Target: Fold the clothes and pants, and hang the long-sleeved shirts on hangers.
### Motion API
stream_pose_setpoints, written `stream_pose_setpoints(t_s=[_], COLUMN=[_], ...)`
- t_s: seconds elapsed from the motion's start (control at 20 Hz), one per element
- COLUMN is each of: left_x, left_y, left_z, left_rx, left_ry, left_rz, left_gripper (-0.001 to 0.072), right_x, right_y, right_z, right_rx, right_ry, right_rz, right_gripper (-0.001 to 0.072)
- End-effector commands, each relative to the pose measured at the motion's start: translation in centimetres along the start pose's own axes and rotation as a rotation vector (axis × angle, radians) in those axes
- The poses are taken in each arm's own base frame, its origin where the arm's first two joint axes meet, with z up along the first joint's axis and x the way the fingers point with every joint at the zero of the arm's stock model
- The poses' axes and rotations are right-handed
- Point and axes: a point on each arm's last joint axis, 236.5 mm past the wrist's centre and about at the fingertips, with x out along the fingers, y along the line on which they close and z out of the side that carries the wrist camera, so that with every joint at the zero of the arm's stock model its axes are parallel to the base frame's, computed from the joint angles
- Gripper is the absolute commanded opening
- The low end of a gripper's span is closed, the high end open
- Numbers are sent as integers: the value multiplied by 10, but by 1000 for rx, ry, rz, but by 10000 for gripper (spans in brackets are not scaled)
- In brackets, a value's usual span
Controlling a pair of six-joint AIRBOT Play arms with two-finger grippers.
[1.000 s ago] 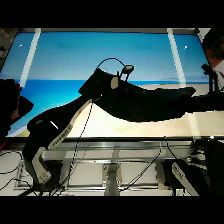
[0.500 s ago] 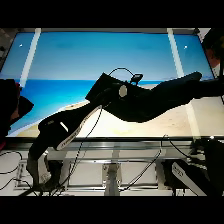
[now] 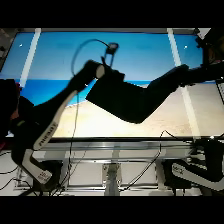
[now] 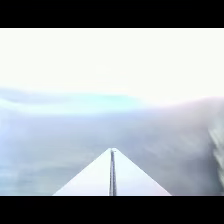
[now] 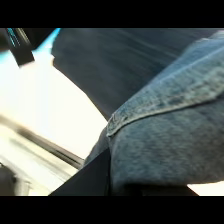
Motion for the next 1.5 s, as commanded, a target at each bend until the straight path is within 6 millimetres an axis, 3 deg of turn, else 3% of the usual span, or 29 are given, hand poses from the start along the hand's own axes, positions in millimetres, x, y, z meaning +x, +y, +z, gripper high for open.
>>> stream_pose_setpoints(t_s=[0.0,0.1,0.25,0.4,0.5,0.55,0.6,0.65,0.85,0.9,0.95,1.0,1.15,1.3,1.35,1.45], left_x=[-81,-121,-161,-173,-172,-172,-173,-174,-178,-179,-180,-182,-202,-252,-268,-291], left_y=[88,108,117,116,114,114,115,117,121,121,121,120,117,108,106,101], left_z=[62,82,98,99,98,98,99,99,100,100,101,101,108,121,123,120], left_rx=[-76,-102,-114,-115,-125,-132,-133,-138,-148,-148,-147,-146,-130,-110,-83,-45], left_ry=[-176,-248,-319,-327,-324,-324,-326,-327,-334,-336,-338,-341,-376,-461,-481,-491], left_rz=[144,173,190,190,182,177,180,180,183,182,182,181,183,182,189,198], left_gripper=[11,11,11,11,11,11,11,12,23,23,22,21,16,15,15,15], right_x=[45,82,149,215,252,266,275,281,273,266,259,249,208,165,155,137], right_y=[52,83,122,166,198,210,215,215,179,169,159,148,108,61,42,4], right_z=[11,0,-28,-43,-31,-21,-16,-16,-37,-40,-39,-35,-9,9,4,-24], right_rx=[-50,-98,-123,-124,-127,-125,-111,-94,-104,-100,-90,-91,-134,-100,-70,26], right_ry=[2,50,148,181,129,96,89,101,245,283,306,316,280,197,184,177], right_rz=[131,166,215,291,333,336,334,320,228,222,214,210,148,79,61,51], right_gripper=[27,25,25,25,31,137,435,503,482,342,137,32,28,27,27,27])
